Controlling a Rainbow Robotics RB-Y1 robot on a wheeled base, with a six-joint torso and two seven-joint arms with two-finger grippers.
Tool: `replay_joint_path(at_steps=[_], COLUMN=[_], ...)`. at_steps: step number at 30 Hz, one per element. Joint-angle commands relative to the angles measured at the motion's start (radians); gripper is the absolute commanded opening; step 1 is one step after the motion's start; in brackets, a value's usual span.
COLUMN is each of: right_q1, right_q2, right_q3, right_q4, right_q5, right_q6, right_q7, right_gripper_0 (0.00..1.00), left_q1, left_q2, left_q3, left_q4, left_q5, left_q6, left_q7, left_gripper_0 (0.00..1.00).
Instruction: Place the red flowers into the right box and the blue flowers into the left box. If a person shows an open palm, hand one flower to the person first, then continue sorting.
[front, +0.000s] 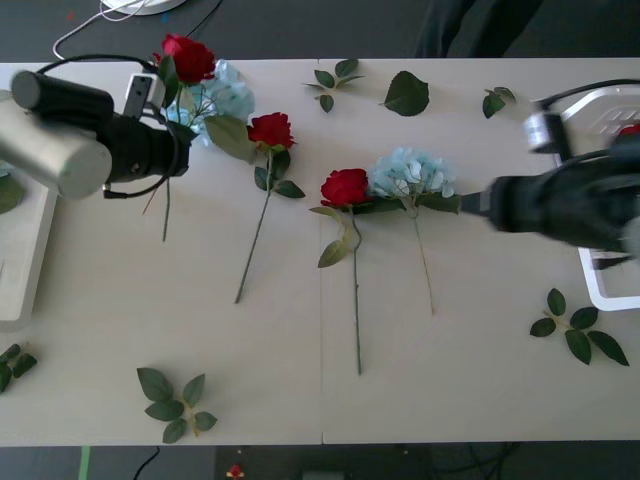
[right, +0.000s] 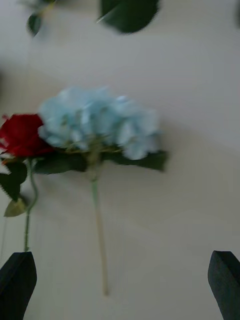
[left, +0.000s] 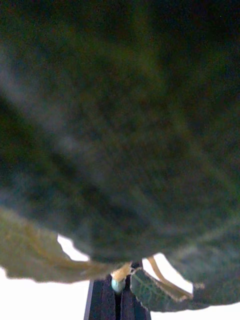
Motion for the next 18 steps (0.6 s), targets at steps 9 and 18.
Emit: replay_joint_path(at_steps=[9,18], right_q1=[-0.293,-0.35], right_q2=[0.171,0.184], right_q3=[0.281,0.4], right_q4=[0.296,0.466], right_q5=[0.146,0.246], right_q6=[-0.107,-0.199], right_q7=[-0.105,-0.099], right_gripper_0=[1.0,1.0], left_q1=[0.003,0.003], left_q2=[0.081,0.112], left_q3=[0.24,0.352], left_q4=[-0.147,-0.192], left_q5=[0.075,0.085], left_q6=[0.234,0.254], left_q7=[0.021,0.007], left_gripper_0=[0.0,0.0])
